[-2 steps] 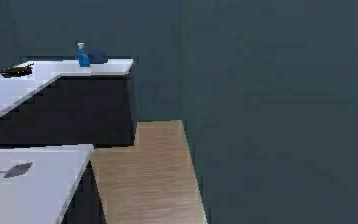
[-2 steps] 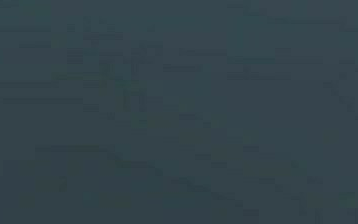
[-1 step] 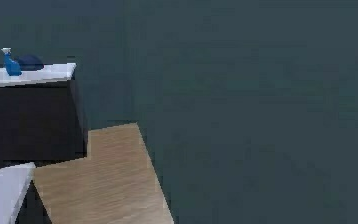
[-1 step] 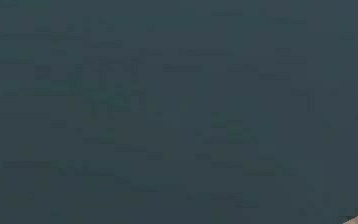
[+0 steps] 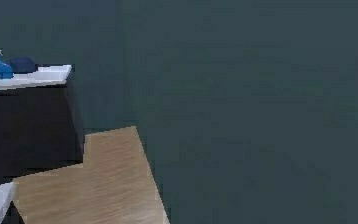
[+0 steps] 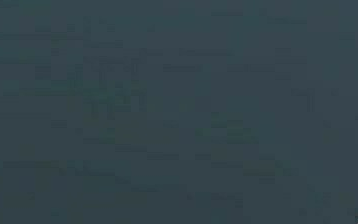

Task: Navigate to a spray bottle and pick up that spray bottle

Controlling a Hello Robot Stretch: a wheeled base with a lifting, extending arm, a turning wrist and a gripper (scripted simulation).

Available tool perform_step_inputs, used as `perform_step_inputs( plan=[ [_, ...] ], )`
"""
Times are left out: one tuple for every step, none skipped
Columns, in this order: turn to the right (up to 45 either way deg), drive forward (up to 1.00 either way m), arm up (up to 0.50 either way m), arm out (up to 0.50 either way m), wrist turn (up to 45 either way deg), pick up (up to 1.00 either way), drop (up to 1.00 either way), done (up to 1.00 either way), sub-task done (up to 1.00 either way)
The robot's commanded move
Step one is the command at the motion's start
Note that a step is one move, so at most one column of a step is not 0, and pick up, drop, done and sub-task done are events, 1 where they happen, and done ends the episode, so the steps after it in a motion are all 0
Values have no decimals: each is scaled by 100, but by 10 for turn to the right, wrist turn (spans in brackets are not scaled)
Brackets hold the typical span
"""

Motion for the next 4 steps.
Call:
perform_step_inputs(
  plan=[
    [-180,0,0,0,0,0,0,0,0],
    [0,75,0,0,0,0,0,0,0],
    [-240,0,0,0,0,0,0,0,0],
    [0,85,0,0,0,0,0,0,0]
  ],
)
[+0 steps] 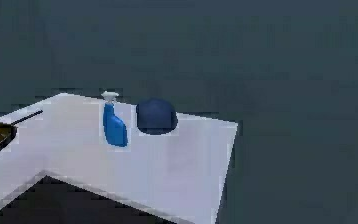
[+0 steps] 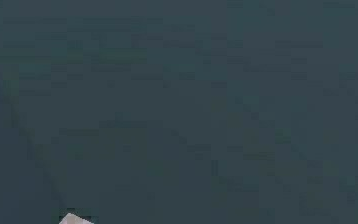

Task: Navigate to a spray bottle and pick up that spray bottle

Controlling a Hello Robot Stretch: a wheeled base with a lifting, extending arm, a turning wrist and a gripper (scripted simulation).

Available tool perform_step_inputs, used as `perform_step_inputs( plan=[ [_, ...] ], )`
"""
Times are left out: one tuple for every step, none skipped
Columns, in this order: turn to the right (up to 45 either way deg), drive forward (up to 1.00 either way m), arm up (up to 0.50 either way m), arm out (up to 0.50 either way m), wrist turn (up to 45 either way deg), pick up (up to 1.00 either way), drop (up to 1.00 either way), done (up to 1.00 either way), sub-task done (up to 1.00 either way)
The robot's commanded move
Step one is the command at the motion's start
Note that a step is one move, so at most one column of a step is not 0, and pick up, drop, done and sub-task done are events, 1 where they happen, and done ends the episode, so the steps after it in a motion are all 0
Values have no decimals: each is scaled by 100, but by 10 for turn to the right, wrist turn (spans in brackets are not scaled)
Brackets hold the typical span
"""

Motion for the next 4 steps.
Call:
perform_step_inputs(
  plan=[
    [-450,0,0,0,0,0,0,0,0],
    [-450,0,0,0,0,0,0,0,0],
    [-180,0,0,0,0,0,0,0,0],
    [0,0,50,0,0,0,0,0,0]
  ],
)
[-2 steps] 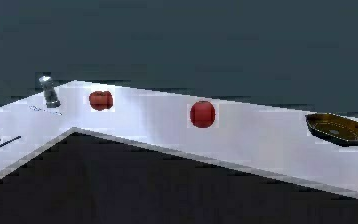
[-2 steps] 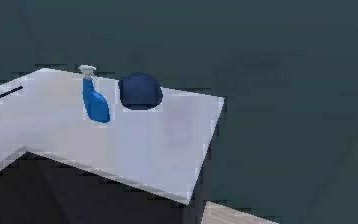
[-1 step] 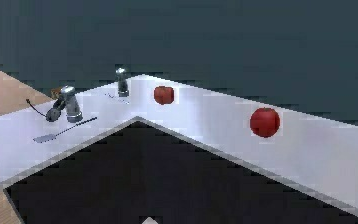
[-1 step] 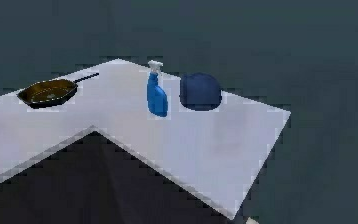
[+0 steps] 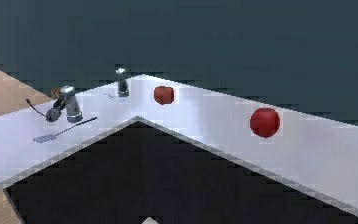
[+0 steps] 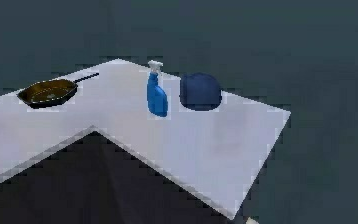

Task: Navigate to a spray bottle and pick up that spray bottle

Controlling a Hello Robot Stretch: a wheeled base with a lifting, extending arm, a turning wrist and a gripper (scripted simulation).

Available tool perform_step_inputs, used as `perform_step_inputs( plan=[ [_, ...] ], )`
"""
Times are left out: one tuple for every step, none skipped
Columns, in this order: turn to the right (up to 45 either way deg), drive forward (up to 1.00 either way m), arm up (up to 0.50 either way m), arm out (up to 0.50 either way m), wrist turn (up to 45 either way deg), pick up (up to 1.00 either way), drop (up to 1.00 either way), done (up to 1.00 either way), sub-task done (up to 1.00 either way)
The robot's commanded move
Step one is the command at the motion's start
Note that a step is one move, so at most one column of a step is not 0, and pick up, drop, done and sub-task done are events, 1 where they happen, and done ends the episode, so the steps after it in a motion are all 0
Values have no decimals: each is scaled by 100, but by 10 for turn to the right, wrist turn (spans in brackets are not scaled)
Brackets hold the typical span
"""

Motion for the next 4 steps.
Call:
perform_step_inputs(
  plan=[
    [0,0,38,0,0,0,0,0,0],
    [0,0,0,44,0,0,0,0,0],
    [0,0,0,0,450,0,0,0,0],
    [0,0,0,0,450,0,0,0,0]
  ],
)
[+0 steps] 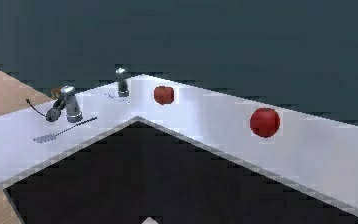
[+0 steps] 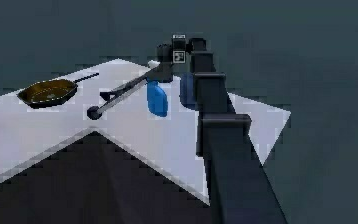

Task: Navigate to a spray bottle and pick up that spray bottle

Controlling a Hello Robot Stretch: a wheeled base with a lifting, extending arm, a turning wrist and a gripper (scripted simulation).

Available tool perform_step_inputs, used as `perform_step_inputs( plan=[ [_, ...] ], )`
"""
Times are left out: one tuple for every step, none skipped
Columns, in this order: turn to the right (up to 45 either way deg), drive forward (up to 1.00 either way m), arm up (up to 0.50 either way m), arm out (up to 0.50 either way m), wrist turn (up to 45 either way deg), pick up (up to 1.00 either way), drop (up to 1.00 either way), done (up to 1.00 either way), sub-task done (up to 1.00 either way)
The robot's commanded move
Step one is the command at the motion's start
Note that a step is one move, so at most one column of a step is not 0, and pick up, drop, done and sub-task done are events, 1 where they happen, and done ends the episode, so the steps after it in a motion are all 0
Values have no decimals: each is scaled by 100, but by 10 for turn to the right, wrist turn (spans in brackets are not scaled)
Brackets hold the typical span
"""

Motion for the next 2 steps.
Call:
perform_step_inputs(
  plan=[
    [0,0,0,0,450,0,0,0,0],
    [0,0,0,0,360,0,0,0,0]
  ],
)
